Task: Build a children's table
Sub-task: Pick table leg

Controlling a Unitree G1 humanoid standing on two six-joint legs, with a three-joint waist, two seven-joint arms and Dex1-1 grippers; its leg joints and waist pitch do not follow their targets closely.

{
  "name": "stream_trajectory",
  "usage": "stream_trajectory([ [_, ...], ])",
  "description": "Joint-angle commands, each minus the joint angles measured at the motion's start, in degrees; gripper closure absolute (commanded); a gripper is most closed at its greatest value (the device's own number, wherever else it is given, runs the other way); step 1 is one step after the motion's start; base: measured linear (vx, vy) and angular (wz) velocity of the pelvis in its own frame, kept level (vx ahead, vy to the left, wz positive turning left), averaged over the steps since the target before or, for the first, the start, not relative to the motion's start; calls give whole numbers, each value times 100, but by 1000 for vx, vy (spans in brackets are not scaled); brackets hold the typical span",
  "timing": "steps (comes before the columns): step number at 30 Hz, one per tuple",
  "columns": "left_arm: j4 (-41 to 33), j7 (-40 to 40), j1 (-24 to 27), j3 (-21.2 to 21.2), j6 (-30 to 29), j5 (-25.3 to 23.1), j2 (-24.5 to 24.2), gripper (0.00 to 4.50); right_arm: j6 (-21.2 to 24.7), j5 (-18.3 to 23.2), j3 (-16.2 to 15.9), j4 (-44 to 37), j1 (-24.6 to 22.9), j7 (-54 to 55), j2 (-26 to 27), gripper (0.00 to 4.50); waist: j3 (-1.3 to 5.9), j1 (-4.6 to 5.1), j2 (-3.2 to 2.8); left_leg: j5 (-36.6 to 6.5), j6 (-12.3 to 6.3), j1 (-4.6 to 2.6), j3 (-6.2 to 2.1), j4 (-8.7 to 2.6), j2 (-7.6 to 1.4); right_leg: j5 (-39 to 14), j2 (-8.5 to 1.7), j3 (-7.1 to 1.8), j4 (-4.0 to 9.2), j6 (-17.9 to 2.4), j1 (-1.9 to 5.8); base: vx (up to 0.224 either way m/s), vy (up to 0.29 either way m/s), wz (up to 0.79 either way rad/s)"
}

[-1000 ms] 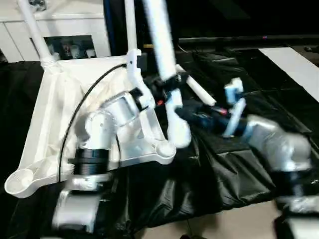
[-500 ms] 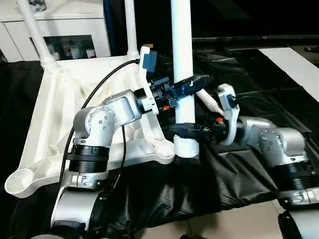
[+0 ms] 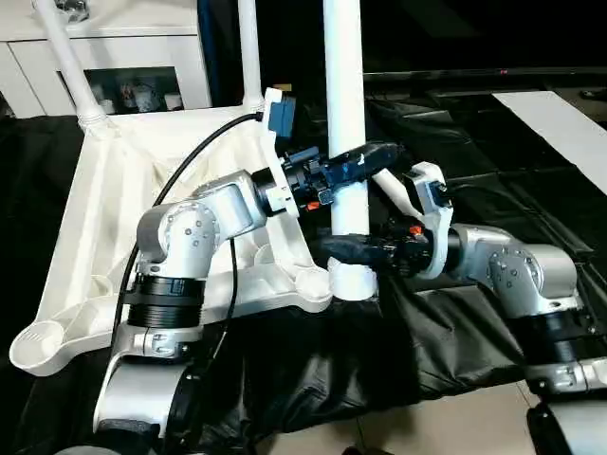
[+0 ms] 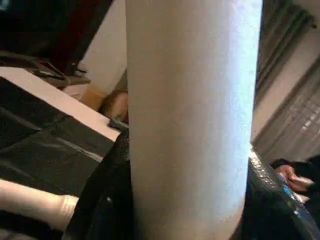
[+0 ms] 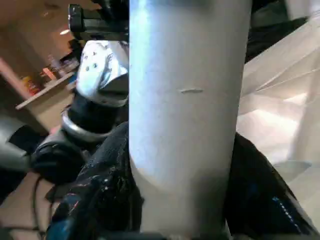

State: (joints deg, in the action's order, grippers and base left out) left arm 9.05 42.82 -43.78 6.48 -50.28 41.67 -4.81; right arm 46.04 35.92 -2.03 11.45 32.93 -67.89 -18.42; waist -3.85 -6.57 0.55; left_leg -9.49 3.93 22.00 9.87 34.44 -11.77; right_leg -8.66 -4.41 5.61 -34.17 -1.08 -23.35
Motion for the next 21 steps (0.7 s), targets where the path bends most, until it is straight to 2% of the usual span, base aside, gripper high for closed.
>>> stream_trajectory([
  [1,-41,-113,-61,-47,133,-124,13,180,-169,-117,33,-167,-48,336,67,255,492,-9,33,-817,-77,-98,-25,-368,-144,-1497,-392,-265,377,-981,345,0,0,0],
  [3,16,-1131,-81,-76,588,-850,108,168,-829,-808,20,-177,-74,1467,413,255,481,10,19,-860,48,-95,-41,-383,-164,-1558,-393,-275,381,-871,324,0,0,0],
  [4,57,-1461,-100,-69,683,-1048,145,146,-1037,-1020,-3,-183,-86,1771,498,255,479,22,28,-882,90,-97,-41,-384,-157,-1590,-390,-273,383,-833,322,0,0,0],
  [6,173,-2209,-140,33,616,-1321,251,141,-1165,-1324,-16,-189,-60,2379,665,255,479,37,22,-949,165,-111,-36,-389,-144,-1689,-382,-278,388,-728,329,0,0,0],
  [8,210,-2877,-111,133,747,-1546,442,141,-1283,-1668,-22,-197,-53,3148,929,255,476,40,43,-1001,150,-120,-27,-392,-132,-1758,-376,-276,413,-689,320,0,0,0],
  [9,205,-3257,-86,225,859,-1609,616,141,-1381,-1869,-43,-220,-79,3605,1094,256,468,43,38,-1006,168,-106,-34,-401,-138,-1793,-384,-280,413,-676,316,0,0,0],
  [11,190,-3588,-65,336,1004,-1637,807,141,-1374,-1974,-45,-255,-119,3970,1259,256,480,49,39,-1000,162,-106,-33,-395,-130,-1750,-382,-278,424,-669,317,0,0,0],
  [16,236,-4433,-98,788,1380,-1539,1342,141,-1648,-2477,-425,-425,-320,4549,1516,256,481,44,18,-1018,100,-87,-38,-397,-116,-1498,-362,-280,414,-609,328,0,0,0],
  [17,227,-4648,-98,874,1489,-1517,1517,170,-1749,-2631,-483,-448,-373,4771,1646,256,487,50,26,-1024,89,-87,-34,-397,-109,-1481,-360,-282,415,-592,322,0,0,0],
  [18,204,-4710,-70,906,1531,-1439,1675,177,-1893,-2839,-613,-457,-394,4913,1699,256,482,59,29,-1004,99,-75,-43,-403,-113,-1451,-363,-284,406,-587,329,0,0,0],
  [19,197,-4720,-67,906,1528,-1434,1687,177,-1914,-2865,-632,-458,-392,4927,1699,256,488,72,6,-1015,114,-86,-41,-400,-107,-1421,-358,-282,410,-603,317,0,0,0],
  [20,185,-4737,-61,907,1524,-1424,1707,181,-1950,-2911,-667,-458,-388,4951,1698,256,491,86,9,-1032,120,-86,-45,-401,-111,-1361,-352,-281,394,-621,326,0,0,0],
  [21,134,-4776,3,856,1487,-1438,1777,181,-2000,-2947,-658,-458,-366,5043,1734,256,479,100,-29,-1092,119,-93,-43,-405,-111,-1356,-340,-285,399,-615,313,0,0,0],
])
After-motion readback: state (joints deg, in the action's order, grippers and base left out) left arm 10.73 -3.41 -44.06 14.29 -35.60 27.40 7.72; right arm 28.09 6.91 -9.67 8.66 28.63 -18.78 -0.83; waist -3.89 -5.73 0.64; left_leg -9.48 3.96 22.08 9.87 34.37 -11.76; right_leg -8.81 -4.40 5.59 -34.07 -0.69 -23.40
